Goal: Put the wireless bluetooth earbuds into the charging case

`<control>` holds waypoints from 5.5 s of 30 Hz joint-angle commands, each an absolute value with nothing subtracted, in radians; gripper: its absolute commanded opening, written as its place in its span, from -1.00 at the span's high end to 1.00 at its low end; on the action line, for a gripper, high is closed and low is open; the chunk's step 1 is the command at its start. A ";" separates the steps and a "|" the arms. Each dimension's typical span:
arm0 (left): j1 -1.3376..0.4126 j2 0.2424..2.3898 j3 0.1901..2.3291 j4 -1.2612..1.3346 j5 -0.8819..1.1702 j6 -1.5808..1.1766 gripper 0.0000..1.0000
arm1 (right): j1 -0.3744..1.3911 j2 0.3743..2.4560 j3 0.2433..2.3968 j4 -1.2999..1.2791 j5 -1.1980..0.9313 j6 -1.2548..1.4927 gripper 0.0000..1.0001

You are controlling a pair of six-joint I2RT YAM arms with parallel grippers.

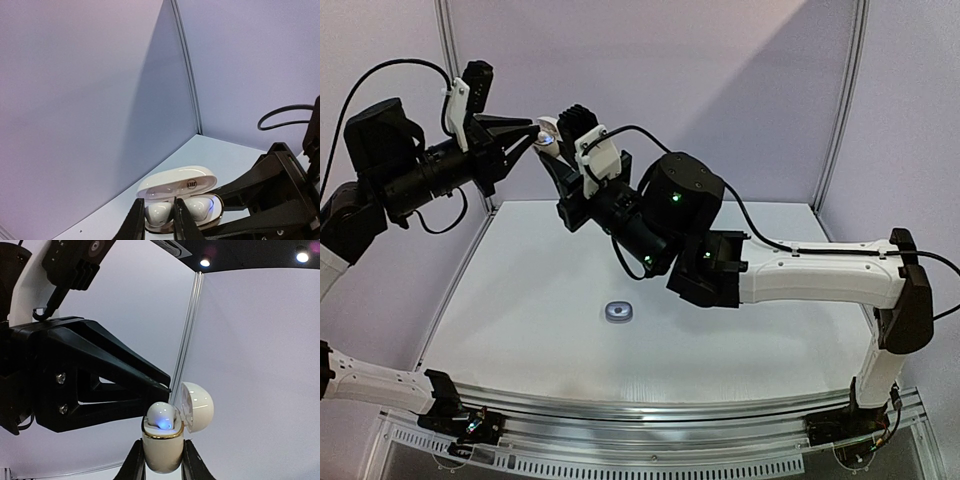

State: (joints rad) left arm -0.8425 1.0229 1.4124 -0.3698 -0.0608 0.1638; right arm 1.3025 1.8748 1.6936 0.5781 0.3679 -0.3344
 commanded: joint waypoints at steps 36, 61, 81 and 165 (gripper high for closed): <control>-0.867 1.062 1.494 -0.485 -0.056 0.165 0.36 | 1.300 1.873 1.681 0.623 0.366 -0.220 1.00; -0.672 1.092 1.563 -0.633 0.054 0.151 0.21 | 1.272 1.697 1.552 0.494 -0.047 -0.205 1.00; -0.600 1.131 1.564 -0.550 0.605 0.046 0.26 | 1.272 1.746 1.655 0.351 -0.214 -0.114 1.00; -0.554 1.014 1.364 -0.629 0.043 0.078 -0.99 | 0.810 1.957 1.185 -0.134 -0.191 1.099 -0.05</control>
